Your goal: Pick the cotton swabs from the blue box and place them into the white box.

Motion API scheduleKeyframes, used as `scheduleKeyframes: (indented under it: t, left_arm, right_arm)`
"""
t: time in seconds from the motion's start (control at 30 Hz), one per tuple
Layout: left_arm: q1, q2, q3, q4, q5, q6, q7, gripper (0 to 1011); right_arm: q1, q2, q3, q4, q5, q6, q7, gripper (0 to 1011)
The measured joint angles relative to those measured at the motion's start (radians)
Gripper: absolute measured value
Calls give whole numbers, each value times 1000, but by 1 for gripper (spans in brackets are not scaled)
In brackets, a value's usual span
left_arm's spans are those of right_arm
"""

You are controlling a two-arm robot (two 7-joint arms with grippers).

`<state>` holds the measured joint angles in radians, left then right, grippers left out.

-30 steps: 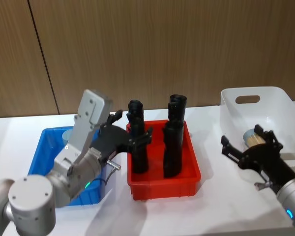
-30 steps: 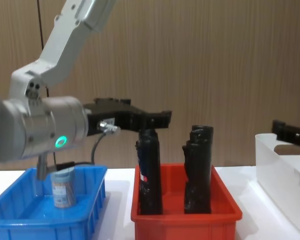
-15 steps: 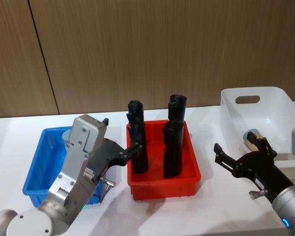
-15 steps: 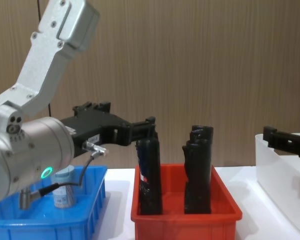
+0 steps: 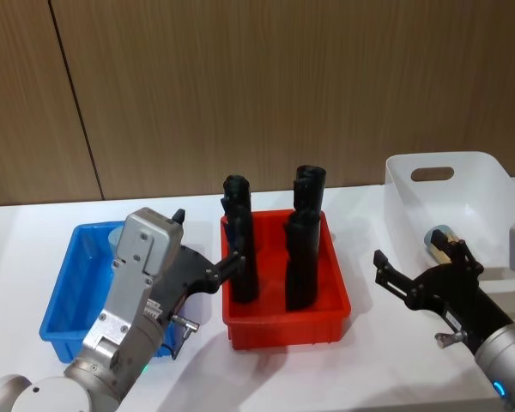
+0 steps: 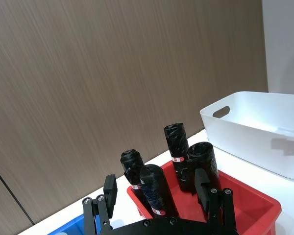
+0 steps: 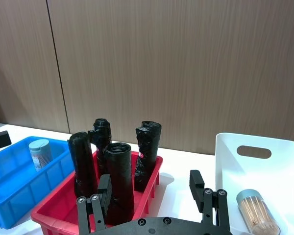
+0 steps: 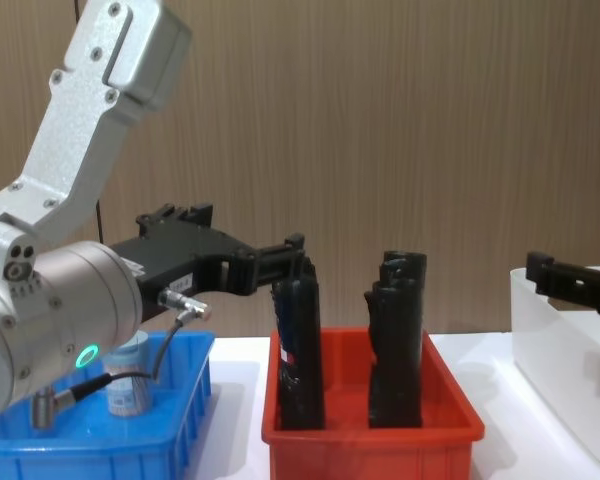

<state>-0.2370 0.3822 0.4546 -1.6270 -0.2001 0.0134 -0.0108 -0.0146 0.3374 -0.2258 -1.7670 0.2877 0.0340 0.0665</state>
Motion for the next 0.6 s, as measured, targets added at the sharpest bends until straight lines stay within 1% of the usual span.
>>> scheduleKeyframes:
  t: [0.6]
  left_arm:
    - [0,0,0,1,0,0,0,1004]
  right_arm:
    - [0,0,0,0,0,0,0,1002]
